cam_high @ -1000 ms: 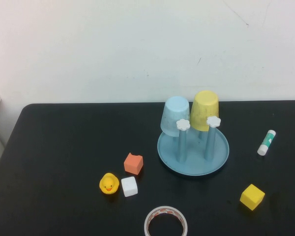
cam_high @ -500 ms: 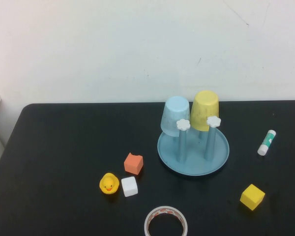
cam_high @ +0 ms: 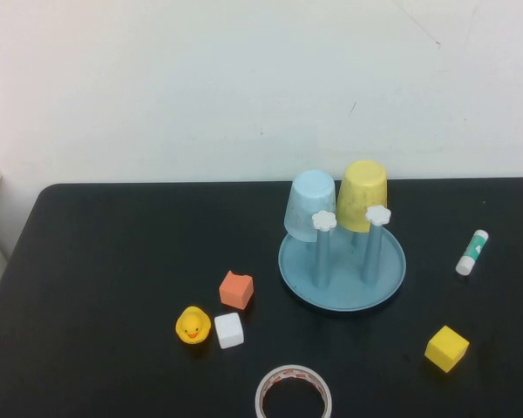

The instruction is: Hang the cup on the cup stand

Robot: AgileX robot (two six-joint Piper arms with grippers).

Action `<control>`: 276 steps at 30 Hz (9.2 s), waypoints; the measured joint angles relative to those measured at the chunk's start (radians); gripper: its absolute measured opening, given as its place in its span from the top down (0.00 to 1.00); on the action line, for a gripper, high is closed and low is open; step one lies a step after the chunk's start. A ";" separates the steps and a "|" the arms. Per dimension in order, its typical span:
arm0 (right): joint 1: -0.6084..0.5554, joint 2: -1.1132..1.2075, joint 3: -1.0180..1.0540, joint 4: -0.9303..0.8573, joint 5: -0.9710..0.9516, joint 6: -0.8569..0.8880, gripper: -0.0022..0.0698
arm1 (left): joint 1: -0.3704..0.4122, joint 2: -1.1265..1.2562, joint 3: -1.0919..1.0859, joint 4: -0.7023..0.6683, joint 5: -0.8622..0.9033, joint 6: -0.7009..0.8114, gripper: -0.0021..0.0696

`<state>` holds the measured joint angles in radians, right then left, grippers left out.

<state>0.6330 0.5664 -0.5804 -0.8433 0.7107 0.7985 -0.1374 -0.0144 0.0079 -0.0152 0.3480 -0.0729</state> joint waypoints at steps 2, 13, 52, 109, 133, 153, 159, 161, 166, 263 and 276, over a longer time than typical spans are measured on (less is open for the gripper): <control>-0.106 -0.031 0.000 0.002 0.000 0.000 0.97 | 0.000 0.000 0.000 0.002 0.000 0.000 0.97; -0.524 -0.286 0.000 -0.006 0.023 0.001 0.97 | 0.000 0.000 0.000 0.002 0.000 0.000 0.97; -0.617 -0.579 0.369 0.568 -0.377 0.001 0.97 | 0.000 0.000 0.000 0.002 -0.002 0.000 0.97; -0.675 -0.579 0.598 0.755 -0.359 -0.707 0.97 | 0.000 0.000 0.000 0.002 -0.002 0.000 0.97; -0.675 -0.579 0.598 0.747 -0.359 -0.707 0.97 | 0.000 0.000 0.000 0.002 -0.002 0.000 0.97; -0.675 -0.579 0.598 0.745 -0.359 -0.707 0.97 | 0.000 0.000 0.000 0.002 -0.002 0.000 0.97; -0.675 -0.579 0.598 0.745 -0.359 -0.707 0.97 | 0.000 0.000 0.000 0.002 -0.002 0.000 0.97; -0.675 -0.579 0.598 0.745 -0.359 -0.707 0.97 | 0.000 0.000 0.000 0.002 -0.002 0.000 0.97; -0.675 -0.579 0.598 0.745 -0.359 -0.707 0.97 | 0.000 0.000 0.000 0.002 -0.002 0.000 0.97; -0.675 -0.579 0.598 0.745 -0.359 -0.707 0.97 | 0.000 0.000 0.000 0.002 -0.004 0.000 0.97; -0.675 -0.579 0.598 0.745 -0.359 -0.707 0.97 | 0.000 0.000 0.000 0.002 -0.004 0.000 0.97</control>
<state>-0.0422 -0.0121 0.0180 -0.0979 0.3515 0.0918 -0.1374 -0.0144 0.0079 -0.0134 0.3443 -0.0729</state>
